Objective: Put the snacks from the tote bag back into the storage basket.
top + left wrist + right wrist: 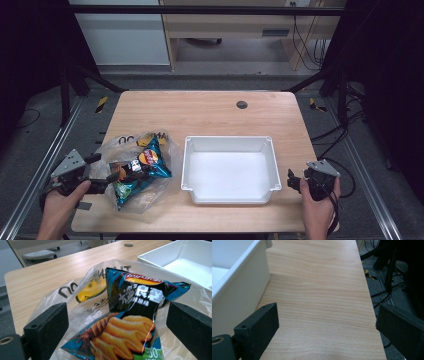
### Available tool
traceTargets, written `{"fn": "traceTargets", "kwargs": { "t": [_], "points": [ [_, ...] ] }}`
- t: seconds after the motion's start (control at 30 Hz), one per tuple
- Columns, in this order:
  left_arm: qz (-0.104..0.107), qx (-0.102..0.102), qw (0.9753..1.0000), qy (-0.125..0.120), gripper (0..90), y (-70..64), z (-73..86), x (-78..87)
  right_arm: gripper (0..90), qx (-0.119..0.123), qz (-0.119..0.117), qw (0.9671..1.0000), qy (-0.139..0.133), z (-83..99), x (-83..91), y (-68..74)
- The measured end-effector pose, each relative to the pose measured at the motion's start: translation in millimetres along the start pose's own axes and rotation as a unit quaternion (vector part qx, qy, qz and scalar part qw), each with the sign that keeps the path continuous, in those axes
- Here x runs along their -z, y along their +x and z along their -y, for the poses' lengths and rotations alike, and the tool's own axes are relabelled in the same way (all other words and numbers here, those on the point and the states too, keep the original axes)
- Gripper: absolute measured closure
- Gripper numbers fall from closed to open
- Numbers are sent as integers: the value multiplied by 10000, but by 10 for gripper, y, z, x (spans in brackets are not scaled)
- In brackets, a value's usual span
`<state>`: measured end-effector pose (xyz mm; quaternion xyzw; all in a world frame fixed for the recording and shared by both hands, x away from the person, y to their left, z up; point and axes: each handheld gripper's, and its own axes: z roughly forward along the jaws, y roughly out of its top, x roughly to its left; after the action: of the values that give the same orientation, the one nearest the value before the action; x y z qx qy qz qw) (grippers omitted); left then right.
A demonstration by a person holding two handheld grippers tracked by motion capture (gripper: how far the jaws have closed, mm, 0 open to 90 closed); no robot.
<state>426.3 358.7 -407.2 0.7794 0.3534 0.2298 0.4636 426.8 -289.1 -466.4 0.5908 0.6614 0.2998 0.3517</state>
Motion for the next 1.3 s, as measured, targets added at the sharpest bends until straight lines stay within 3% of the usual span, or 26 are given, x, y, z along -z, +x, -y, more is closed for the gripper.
{"fn": "traceTargets", "kwargs": {
  "t": [0.17,0.2,0.33,0.4,0.47,0.5,0.63,0.73,0.87,0.97,1.1,1.23,1.3],
  "points": [
    [-4,-293,9990,346,35,-52,-144,-21,52,-50,-25,10000,-44,-3,10,-15],
    [-59,-459,9976,509,34,-77,-214,-33,52,-77,-53,9999,-41,-6,15,-13],
    [-101,-666,9943,829,26,-123,-338,-66,52,-64,-65,9999,-57,-11,14,-5],
    [-196,-906,9906,1009,31,-151,-399,-79,52,-65,-73,9999,-55,-12,15,-1],
    [-191,-1015,9880,1149,31,-184,-460,-102,52,-72,-87,9999,-48,-11,14,-5],
    [-176,-1171,9848,1267,32,-205,-500,-116,52,-80,-92,9999,-43,-9,13,-7],
    [-120,-1441,9765,1599,30,-288,-607,-183,51,-110,-88,9999,-65,-6,14,-22],
    [-56,-1639,9682,1891,31,-344,-666,-250,52,-123,-104,9998,-70,-4,14,-29],
    [30,-1725,9621,2114,33,-369,-700,-335,51,-137,-125,9998,-67,-2,12,-37],
    [-6,-1790,9558,2332,32,-374,-703,-431,52,-132,-130,9998,-76,-3,15,-39],
    [65,-1855,9521,2430,33,-398,-682,-519,52,-140,-125,9998,-75,-5,20,-35],
    [75,-1964,9453,2603,33,-401,-655,-607,52,-126,-124,9998,-82,-6,20,-33],
    [132,-1945,9438,2669,34,-395,-635,-653,52,-123,-125,9998,-86,-7,20,-30]
  ]
}}
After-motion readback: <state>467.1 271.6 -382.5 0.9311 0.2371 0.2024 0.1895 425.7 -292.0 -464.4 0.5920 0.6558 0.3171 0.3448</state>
